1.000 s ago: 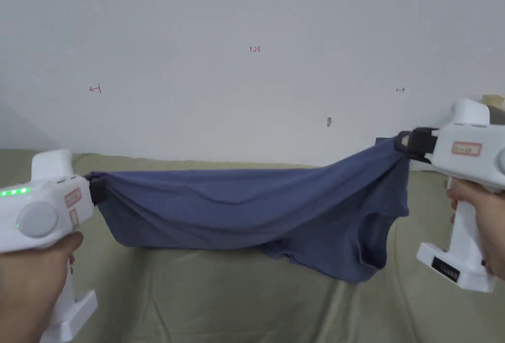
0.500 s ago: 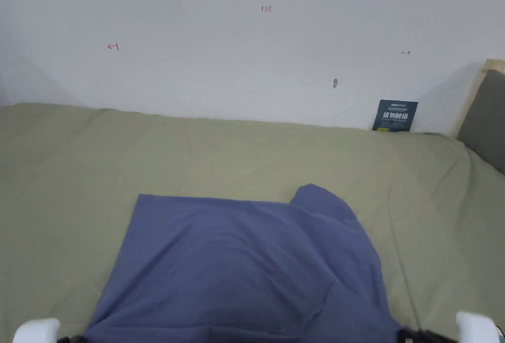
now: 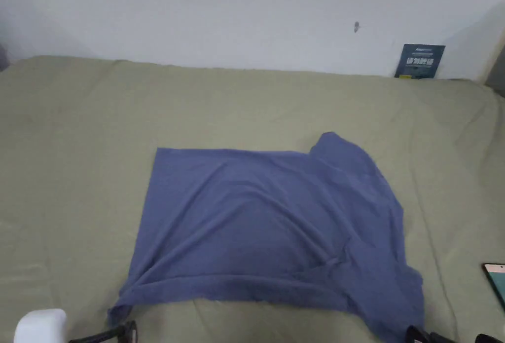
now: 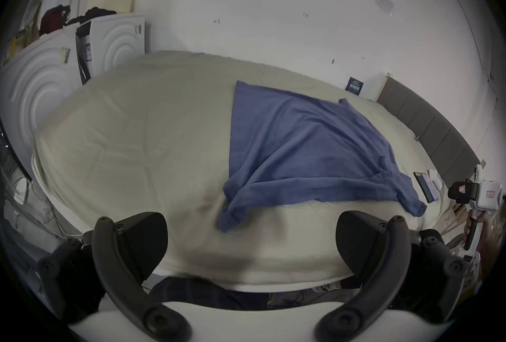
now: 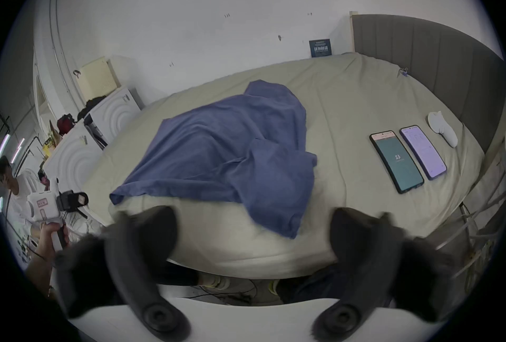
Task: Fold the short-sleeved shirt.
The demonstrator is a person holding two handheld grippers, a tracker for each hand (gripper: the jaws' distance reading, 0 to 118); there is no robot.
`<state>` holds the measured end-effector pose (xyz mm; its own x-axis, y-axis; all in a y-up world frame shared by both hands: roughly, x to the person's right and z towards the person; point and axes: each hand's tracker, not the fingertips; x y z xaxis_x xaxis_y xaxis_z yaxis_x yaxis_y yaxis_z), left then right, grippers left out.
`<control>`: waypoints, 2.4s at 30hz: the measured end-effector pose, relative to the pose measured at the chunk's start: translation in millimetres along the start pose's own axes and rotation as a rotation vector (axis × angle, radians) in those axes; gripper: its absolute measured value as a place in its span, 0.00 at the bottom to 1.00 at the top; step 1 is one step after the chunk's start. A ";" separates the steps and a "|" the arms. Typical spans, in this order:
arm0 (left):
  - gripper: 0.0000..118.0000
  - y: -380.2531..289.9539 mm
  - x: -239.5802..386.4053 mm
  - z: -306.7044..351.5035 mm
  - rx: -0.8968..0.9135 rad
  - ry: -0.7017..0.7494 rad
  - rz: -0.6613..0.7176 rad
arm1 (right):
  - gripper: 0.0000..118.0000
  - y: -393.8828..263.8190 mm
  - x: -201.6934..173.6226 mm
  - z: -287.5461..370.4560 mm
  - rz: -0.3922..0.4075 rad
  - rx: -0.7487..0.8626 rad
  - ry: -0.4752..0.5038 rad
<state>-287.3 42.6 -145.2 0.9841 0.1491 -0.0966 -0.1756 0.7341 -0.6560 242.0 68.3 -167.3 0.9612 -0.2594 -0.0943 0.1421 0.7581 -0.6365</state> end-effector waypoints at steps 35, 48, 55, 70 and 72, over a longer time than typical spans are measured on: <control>0.01 36.3 14.4 -107.4 -0.178 0.019 -0.167 | 0.99 18.6 16.5 -90.6 0.070 -0.252 -0.264; 0.01 46.4 19.4 -96.6 -0.206 0.016 -0.138 | 0.04 21.9 21.3 -128.7 0.003 -0.367 -0.165; 0.01 84.7 19.0 -66.0 -0.171 -0.074 -0.096 | 0.04 76.0 28.0 -87.9 -0.018 -0.373 -0.013; 0.01 220.2 6.2 -255.3 -0.327 -0.070 0.162 | 0.04 225.7 77.0 -281.2 -0.165 -0.507 0.046; 0.01 215.5 7.6 -276.0 -0.374 -0.016 0.146 | 0.04 219.6 84.5 -299.7 -0.194 -0.529 0.040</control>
<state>-310.2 19.1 -493.9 0.9483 0.2470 -0.1993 -0.2891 0.4133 -0.8635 283.5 33.6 -544.4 0.9181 -0.3943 0.0402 0.1673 0.2934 -0.9412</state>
